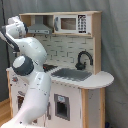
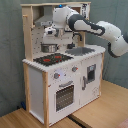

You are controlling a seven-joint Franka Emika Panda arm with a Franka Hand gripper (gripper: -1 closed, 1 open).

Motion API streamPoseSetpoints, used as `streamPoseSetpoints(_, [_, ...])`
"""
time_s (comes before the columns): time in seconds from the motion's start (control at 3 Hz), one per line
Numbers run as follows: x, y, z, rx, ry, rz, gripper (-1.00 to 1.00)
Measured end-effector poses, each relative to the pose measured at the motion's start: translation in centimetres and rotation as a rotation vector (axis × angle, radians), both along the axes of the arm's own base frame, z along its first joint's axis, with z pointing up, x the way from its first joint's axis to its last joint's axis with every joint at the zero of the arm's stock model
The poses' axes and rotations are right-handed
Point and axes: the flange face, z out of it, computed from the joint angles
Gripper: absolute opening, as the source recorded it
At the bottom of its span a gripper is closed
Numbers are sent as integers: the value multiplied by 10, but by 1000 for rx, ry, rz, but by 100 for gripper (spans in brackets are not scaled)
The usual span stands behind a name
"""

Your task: Play with the kitchen

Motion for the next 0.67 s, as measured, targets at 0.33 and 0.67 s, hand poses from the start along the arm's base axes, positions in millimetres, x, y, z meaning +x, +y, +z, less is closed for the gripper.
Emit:
streamPoseSetpoints(0.33, [-14,-8,5,-53,43,-22,-100])
streamPoseSetpoints(0.67, [-26,-16,7,-112,89,-44,-100])
